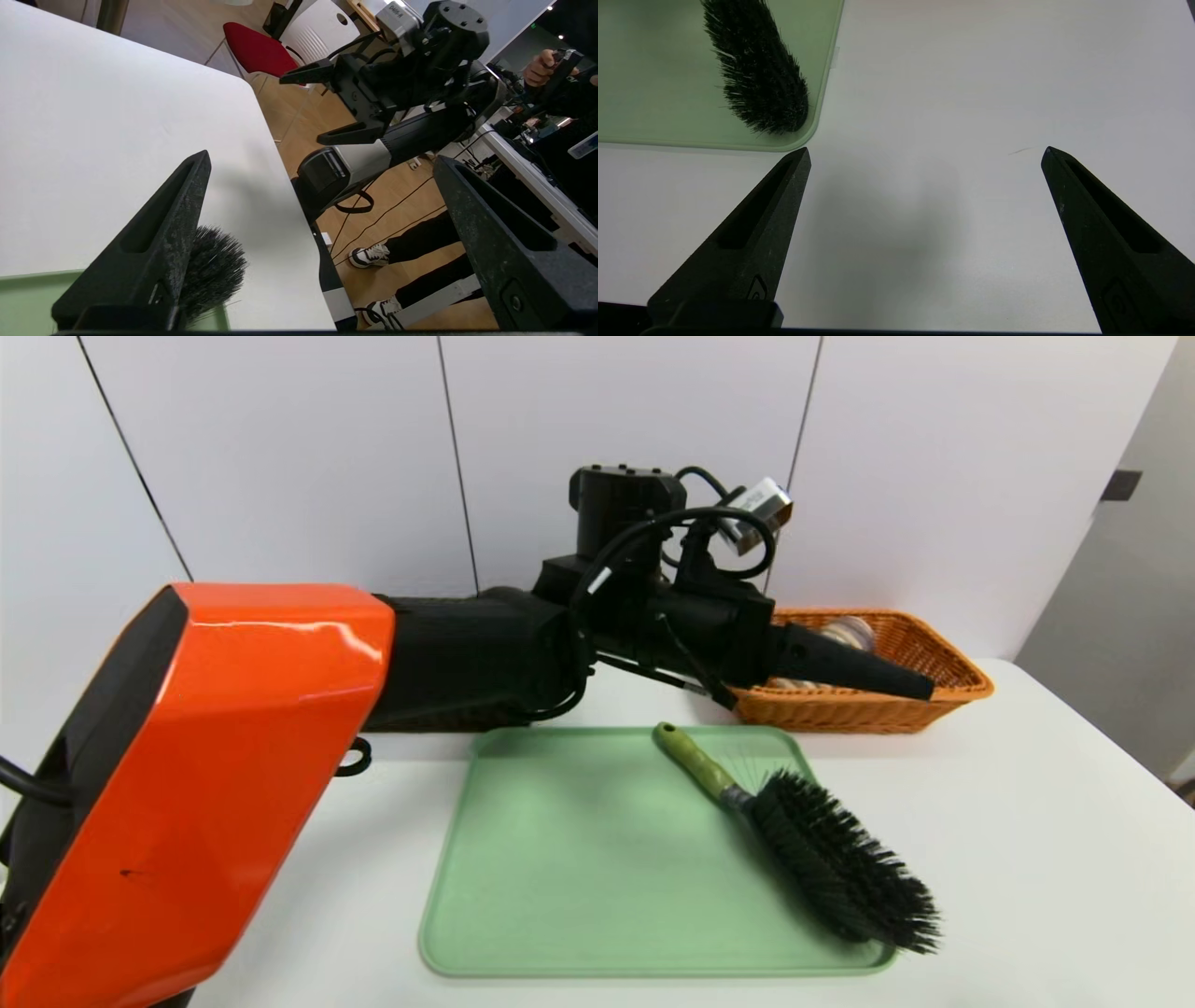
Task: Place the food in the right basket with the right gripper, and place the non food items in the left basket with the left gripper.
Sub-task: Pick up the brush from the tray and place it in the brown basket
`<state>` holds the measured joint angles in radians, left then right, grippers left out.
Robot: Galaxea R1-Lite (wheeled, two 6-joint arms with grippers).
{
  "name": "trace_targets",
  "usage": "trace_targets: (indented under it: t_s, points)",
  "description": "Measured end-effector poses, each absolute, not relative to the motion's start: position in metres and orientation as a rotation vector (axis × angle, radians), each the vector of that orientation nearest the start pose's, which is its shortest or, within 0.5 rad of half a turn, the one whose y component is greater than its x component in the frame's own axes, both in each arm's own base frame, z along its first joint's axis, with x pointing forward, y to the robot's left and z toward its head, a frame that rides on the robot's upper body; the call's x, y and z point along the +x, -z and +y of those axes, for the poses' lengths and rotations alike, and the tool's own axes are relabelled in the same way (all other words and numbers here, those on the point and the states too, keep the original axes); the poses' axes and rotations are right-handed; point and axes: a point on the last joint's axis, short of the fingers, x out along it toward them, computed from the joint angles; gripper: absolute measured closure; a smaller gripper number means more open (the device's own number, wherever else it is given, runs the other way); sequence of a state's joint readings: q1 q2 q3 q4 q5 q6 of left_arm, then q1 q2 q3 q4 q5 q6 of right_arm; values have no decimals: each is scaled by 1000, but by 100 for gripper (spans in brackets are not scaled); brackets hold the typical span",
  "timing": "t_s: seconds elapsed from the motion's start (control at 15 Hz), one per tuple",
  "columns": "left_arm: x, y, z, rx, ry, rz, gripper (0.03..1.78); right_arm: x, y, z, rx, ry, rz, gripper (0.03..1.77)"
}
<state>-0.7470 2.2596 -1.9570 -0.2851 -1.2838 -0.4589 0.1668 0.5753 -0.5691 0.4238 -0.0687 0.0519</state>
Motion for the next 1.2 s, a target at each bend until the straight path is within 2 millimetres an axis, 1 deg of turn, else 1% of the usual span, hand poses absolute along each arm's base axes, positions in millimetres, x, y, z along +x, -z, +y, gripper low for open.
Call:
trace_targets:
  t_s: [0.13, 0.2, 0.27, 0.4, 0.53, 0.6, 0.73, 0.8, 1.0, 1.13, 1.2]
  points:
    - [316, -266, -330, -295, 1988, 484, 12, 16, -195, 1, 0, -84, 427, 9]
    - [306, -275, -329, -305, 1981, 510, 12, 16, -195, 1, 0, -81, 426, 9]
    - [296, -284, -327, -333, 1964, 570, 12, 16, -195, 1, 0, -79, 426, 9]
    - [283, -296, -322, -435, 1917, 759, 12, 17, -196, 1, 1, -80, 425, 9]
    - [278, -301, -318, -536, 1867, 913, 12, 17, -196, 1, 3, -80, 424, 9]
    - [279, -297, -317, -546, 1859, 921, 12, 17, -197, 1, 4, -80, 421, 9]
    - [285, -278, -315, -501, 1848, 852, 12, 16, -197, 1, 4, -79, 418, 9]
    - [288, -266, -313, -441, 1854, 772, 12, 15, -196, 1, 4, -80, 416, 9]
    - [297, -236, -314, -151, 1920, 368, 12, 14, -195, 1, 5, -84, 416, 9]
    - [311, -214, -316, 26, 1899, 141, 12, 13, -195, 1, 6, -84, 411, 9]
    - [318, -205, -319, 97, 1874, 55, 12, 12, -195, 1, 6, -86, 407, 9]
